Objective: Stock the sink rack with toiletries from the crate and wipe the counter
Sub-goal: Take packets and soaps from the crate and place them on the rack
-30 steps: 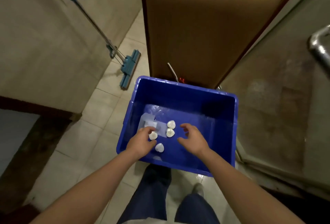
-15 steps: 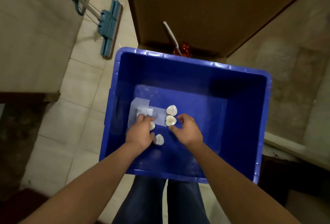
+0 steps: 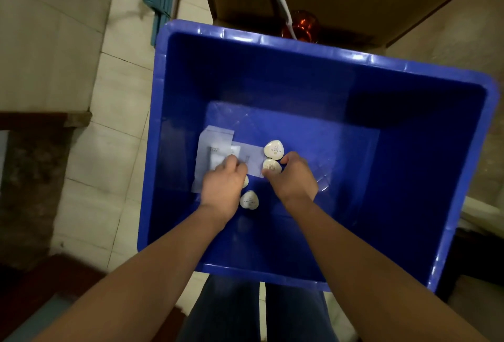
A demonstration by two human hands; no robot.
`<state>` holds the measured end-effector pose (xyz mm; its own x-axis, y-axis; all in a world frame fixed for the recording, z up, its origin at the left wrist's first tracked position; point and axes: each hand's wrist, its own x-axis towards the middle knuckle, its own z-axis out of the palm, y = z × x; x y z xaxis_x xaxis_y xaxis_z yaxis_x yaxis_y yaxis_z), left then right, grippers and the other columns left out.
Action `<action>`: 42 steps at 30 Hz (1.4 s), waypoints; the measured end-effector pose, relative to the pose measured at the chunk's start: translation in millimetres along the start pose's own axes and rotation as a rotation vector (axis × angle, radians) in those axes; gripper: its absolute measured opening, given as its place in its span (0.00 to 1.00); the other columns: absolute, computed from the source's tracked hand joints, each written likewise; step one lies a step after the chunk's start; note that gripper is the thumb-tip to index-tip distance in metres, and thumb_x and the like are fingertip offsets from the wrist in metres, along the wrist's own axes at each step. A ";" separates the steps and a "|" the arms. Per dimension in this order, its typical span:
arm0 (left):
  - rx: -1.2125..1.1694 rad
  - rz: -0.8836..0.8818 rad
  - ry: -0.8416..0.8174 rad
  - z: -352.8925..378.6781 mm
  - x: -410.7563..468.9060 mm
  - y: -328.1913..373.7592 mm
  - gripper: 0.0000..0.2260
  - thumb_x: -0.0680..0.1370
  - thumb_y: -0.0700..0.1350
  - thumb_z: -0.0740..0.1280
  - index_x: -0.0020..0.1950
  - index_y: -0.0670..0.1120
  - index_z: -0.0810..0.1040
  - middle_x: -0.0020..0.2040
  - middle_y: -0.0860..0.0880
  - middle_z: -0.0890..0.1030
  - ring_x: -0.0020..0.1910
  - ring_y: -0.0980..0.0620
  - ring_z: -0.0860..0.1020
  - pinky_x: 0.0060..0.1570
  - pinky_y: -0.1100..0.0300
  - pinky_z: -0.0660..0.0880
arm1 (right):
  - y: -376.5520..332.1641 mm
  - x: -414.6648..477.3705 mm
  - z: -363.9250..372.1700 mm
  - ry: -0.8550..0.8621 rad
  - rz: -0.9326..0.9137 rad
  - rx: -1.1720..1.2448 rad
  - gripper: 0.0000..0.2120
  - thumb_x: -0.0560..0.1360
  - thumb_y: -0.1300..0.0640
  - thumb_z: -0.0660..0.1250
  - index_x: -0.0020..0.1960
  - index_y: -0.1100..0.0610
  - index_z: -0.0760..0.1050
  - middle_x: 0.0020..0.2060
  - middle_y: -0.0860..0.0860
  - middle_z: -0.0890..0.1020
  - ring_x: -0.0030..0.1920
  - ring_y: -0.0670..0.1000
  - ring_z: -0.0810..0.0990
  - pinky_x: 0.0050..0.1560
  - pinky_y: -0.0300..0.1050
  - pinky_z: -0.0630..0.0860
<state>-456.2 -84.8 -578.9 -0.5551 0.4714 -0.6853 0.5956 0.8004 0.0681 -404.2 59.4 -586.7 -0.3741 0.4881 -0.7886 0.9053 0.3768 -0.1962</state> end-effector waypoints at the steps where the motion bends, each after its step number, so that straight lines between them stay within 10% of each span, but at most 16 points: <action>1: 0.014 0.017 0.014 0.4 0.5 -0.8 0.21 0.73 0.36 0.66 0.65 0.47 0.70 0.61 0.47 0.71 0.51 0.48 0.77 0.34 0.58 0.65 | 0.5 1.5 0.8 0.002 -0.004 -0.007 0.16 0.72 0.42 0.70 0.50 0.52 0.71 0.49 0.48 0.76 0.42 0.51 0.77 0.36 0.43 0.69; 9: -0.003 0.092 0.061 3.0 1.9 -8.9 0.13 0.62 0.42 0.78 0.43 0.45 0.78 0.46 0.47 0.76 0.35 0.48 0.77 0.26 0.60 0.60 | 4.2 7.0 3.1 -0.043 -0.003 -0.065 0.14 0.71 0.42 0.66 0.41 0.53 0.71 0.34 0.47 0.76 0.35 0.51 0.75 0.30 0.40 0.62; 15: -0.138 0.044 0.001 -4.2 -4.6 -1.9 0.07 0.78 0.46 0.66 0.54 0.48 0.74 0.56 0.50 0.74 0.47 0.49 0.77 0.38 0.53 0.75 | 11.3 -0.6 -11.2 -0.164 -0.065 -0.067 0.14 0.74 0.47 0.67 0.37 0.51 0.65 0.33 0.47 0.74 0.36 0.51 0.73 0.31 0.42 0.66; 21: -0.481 -0.085 -0.025 -24.5 -20.1 11.0 0.07 0.77 0.52 0.66 0.54 0.53 0.74 0.51 0.54 0.79 0.46 0.51 0.78 0.43 0.56 0.75 | 18.4 -19.5 -41.0 -0.271 -0.055 0.316 0.14 0.65 0.57 0.68 0.35 0.53 0.61 0.29 0.55 0.79 0.37 0.59 0.85 0.38 0.59 0.81; 34: -1.387 -0.302 -0.023 -117.8 -74.5 75.3 0.06 0.79 0.39 0.62 0.47 0.51 0.70 0.43 0.48 0.76 0.36 0.52 0.77 0.37 0.59 0.75 | 24.9 -92.2 -140.5 -0.323 -0.096 0.805 0.09 0.76 0.67 0.66 0.55 0.58 0.75 0.43 0.56 0.81 0.32 0.52 0.80 0.30 0.43 0.80; 42: -1.385 -0.194 0.003 -178.0 -116.8 119.3 0.10 0.80 0.49 0.62 0.42 0.47 0.69 0.35 0.47 0.71 0.31 0.53 0.71 0.32 0.60 0.69 | 42.7 -154.4 -187.7 -0.367 0.012 1.191 0.17 0.80 0.45 0.59 0.48 0.58 0.77 0.35 0.54 0.77 0.29 0.50 0.75 0.26 0.40 0.70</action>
<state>-423.7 21.6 -361.6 -0.5640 0.3118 -0.7647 -0.5392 0.5623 0.6270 -345.6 147.9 -363.9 -0.4599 0.1662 -0.8723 0.5988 -0.6673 -0.4429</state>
